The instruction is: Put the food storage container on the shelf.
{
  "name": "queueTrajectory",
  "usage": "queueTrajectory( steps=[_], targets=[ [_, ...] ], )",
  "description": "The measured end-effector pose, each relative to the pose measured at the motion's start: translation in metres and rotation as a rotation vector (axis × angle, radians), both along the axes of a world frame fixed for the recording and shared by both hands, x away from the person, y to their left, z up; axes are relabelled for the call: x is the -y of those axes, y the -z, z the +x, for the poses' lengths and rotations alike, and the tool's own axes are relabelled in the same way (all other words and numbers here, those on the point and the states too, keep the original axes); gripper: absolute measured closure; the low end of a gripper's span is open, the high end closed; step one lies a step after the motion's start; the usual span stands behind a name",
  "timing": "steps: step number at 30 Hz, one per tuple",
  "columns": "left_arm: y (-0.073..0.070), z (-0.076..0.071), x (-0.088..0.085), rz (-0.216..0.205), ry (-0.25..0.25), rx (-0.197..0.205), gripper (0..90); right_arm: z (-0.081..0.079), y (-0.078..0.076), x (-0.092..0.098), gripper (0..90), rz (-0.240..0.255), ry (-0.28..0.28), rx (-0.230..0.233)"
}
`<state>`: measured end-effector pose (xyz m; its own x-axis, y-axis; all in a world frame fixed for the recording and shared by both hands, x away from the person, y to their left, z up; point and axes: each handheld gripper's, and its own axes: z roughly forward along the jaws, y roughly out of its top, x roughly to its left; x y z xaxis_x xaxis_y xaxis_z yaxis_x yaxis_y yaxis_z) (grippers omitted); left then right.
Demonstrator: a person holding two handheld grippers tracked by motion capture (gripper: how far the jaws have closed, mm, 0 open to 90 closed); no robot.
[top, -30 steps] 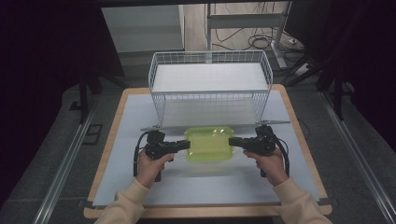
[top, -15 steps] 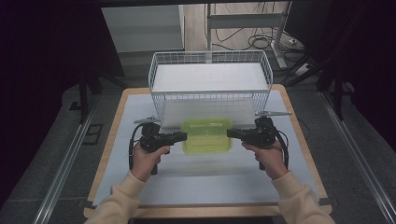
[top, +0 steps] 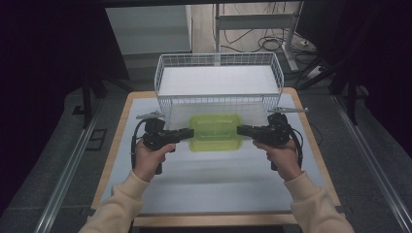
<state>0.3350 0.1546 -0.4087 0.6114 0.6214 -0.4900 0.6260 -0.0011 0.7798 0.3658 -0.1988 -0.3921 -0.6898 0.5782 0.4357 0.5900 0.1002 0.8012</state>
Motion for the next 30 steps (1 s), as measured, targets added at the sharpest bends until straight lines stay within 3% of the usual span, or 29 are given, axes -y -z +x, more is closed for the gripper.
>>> queueTrajectory(
  steps=[18, 30],
  targets=[
    [-0.031, 0.010, 0.002, 0.015, 0.001, 0.039, 80.6, 0.006, -0.029, 0.001, 81.2, 0.006, 0.014, 0.041],
    [-0.045, 0.021, 0.000, 0.004, -0.002, 0.037, 80.6, 0.016, -0.046, -0.001, 81.2, 0.003, 0.019, 0.044]
  ],
)
